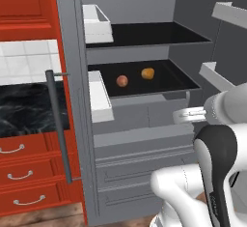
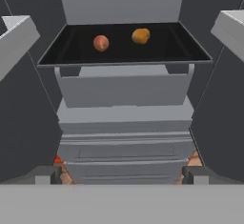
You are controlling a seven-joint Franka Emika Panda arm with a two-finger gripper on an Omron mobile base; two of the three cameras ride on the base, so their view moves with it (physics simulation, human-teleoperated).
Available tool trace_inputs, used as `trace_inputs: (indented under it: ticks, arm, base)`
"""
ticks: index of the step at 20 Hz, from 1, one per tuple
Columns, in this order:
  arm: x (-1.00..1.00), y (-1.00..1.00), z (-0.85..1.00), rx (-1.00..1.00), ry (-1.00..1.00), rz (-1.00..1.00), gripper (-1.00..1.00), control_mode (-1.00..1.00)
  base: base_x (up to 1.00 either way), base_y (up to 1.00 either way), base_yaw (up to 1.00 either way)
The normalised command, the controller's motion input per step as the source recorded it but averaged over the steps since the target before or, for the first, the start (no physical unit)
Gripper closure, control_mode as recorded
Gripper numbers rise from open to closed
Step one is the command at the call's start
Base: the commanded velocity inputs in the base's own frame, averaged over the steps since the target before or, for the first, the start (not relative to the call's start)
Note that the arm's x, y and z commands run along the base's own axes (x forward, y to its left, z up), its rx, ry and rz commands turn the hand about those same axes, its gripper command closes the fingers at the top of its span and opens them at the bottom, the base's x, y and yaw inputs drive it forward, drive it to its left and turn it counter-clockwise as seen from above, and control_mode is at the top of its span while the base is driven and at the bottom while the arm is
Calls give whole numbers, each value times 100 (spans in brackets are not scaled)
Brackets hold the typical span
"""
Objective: Gather the onion and potato from the fridge and place them on a tray on the dining counter. Then gather the steak and fish from the fridge and place them on the other tray.
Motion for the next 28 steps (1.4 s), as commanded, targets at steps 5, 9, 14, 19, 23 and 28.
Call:
trace_inputs:
  ticks: [5, 9, 14, 19, 23, 28]
  arm:
    - [0, 0, 0, 0, 0, 0, -100, 100]
    - [0, 0, 0, 0, 0, 0, -100, 100]
    - [0, 0, 0, 0, 0, 0, -100, 100]
    - [0, 0, 0, 0, 0, 0, -100, 100]
    - [0, 0, 0, 0, 0, 0, -100, 100]
    - [0, 0, 0, 0, 0, 0, -100, 100]
  base:
    - [39, -26, 0]
    - [27, -18, 0]
    - [18, -17, 0]
    - [20, -11, 0]
    - [28, -3, 0]
    - [50, -8, 0]
